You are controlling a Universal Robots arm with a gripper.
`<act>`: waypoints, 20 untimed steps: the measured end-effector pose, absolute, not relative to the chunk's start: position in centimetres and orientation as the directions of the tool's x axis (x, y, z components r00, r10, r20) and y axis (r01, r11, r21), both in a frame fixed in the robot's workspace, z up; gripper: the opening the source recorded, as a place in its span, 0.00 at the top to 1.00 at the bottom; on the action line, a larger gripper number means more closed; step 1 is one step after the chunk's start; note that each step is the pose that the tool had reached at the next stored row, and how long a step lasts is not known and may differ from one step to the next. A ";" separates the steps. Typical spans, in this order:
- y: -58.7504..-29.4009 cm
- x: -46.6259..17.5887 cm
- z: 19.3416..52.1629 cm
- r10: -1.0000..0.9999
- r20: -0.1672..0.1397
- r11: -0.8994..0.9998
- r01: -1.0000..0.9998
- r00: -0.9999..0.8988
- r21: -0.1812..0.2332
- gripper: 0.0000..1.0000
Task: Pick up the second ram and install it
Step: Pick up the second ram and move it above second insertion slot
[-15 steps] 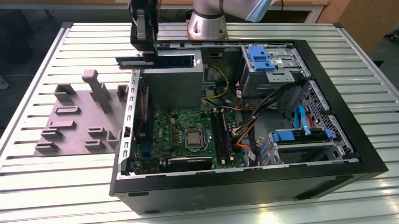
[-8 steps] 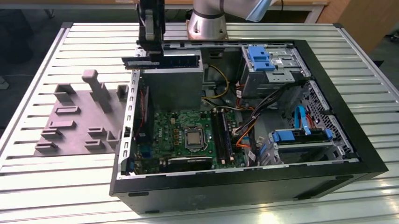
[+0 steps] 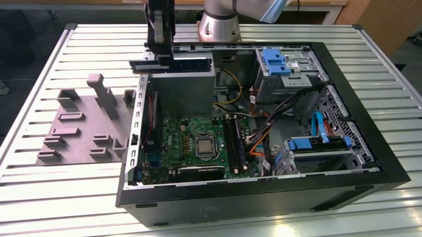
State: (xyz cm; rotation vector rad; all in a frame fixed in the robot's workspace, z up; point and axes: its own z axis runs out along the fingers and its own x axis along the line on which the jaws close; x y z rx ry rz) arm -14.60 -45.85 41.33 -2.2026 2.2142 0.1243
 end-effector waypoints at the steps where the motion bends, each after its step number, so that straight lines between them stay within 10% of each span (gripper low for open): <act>1: -45.9 -14.5 41.3 -0.998 -0.067 0.004 -0.999 -0.007 0.045 0.88; 20: -45.8 -12.8 40.6 -0.998 -0.067 0.004 -0.999 -0.007 0.051 0.88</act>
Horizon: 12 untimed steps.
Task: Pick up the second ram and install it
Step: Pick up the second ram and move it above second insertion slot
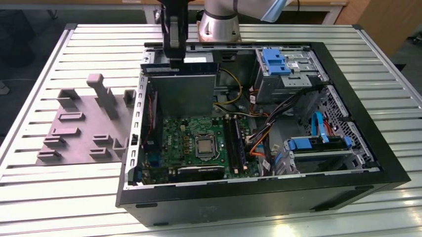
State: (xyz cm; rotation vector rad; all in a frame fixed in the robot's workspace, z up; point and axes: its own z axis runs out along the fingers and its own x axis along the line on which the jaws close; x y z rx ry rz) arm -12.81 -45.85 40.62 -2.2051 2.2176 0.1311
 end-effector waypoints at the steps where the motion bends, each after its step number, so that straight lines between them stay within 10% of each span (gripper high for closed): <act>1: -45.8 -12.7 40.6 -0.998 -0.067 0.004 -0.999 -0.007 0.051 0.88; 12: -45.9 -11.8 40.1 -0.998 -0.067 0.004 -0.999 -0.007 0.052 0.88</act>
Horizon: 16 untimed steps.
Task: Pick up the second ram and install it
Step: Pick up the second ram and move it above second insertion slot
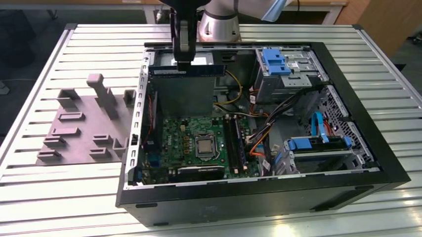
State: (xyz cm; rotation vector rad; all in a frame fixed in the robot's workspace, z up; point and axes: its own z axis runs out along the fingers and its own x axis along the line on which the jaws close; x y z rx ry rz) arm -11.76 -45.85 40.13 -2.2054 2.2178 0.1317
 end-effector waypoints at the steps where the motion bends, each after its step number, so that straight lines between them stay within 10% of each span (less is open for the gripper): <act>1: -45.9 -11.6 40.1 -0.998 -0.067 0.004 -0.999 -0.007 0.052 0.88; 16: -45.9 -10.6 39.4 -0.998 -0.067 0.004 -0.999 -0.007 0.052 0.88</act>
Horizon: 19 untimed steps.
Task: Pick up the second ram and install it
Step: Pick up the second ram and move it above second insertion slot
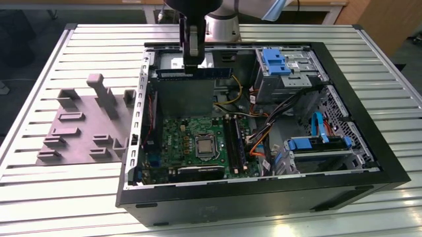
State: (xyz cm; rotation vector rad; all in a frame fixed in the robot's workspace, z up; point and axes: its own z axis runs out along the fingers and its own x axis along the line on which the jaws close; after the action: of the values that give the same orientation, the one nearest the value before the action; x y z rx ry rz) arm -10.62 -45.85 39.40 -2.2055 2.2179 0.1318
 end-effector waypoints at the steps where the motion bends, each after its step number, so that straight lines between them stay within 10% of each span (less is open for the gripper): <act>1: -45.9 -10.6 39.3 -0.998 -0.067 0.004 -0.999 -0.007 0.052 0.88; 19: -45.8 -9.3 38.6 -0.998 -0.067 0.004 -0.999 -0.007 0.052 0.88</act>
State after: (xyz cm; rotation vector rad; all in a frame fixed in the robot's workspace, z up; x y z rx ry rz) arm -9.26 -45.85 38.57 -2.2056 2.2182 0.1319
